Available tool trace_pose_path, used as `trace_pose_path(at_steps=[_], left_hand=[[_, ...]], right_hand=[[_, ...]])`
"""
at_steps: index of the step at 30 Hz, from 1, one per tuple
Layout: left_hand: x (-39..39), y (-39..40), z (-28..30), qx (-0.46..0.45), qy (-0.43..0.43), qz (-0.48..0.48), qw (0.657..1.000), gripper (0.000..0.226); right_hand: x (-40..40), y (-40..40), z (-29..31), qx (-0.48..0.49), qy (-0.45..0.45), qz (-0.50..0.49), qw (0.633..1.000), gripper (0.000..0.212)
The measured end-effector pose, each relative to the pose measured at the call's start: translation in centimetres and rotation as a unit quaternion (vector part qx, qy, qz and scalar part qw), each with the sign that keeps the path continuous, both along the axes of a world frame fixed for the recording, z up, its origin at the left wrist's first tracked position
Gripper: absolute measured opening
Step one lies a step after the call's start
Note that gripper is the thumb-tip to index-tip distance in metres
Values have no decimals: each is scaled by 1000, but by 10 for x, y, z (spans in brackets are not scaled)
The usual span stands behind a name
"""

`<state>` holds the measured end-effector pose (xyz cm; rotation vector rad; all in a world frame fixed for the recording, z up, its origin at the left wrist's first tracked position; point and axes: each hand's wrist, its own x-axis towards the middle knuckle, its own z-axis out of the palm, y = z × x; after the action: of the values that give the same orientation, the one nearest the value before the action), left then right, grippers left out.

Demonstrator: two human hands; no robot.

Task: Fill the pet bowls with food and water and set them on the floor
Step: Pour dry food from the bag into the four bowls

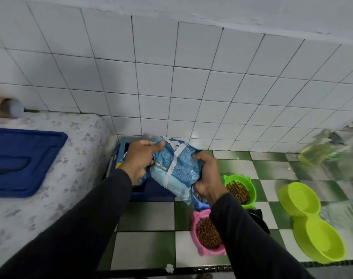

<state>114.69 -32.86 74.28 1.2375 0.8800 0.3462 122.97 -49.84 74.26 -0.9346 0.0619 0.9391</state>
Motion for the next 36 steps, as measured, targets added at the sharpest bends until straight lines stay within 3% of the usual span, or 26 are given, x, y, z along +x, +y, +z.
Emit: trace_pose_path(at_steps=[13,17,22,26,30,36], left_hand=[[19,58,-3,78,-4,-62,995,20],[32,72,-12,128,23,-93,987,19],[44,76,-30,171,58,-158,971,16],[46,76,-48,189,91,-206,956,15],[39,71,-64,202,107,-204,952,16],[28,67,-74,198,112,-196,954,36]], right_hand=[[-8,30,-12,-61,-79,9,995,34],[-6,32,-22,-102,-122,63,985,25],[-4,35,-38,-153,-120,132,972,42],[-6,45,-44,-203,-152,158,954,28],[-10,52,-54,-284,-193,136,929,23],[-16,62,-67,-341,-231,89,907,27]])
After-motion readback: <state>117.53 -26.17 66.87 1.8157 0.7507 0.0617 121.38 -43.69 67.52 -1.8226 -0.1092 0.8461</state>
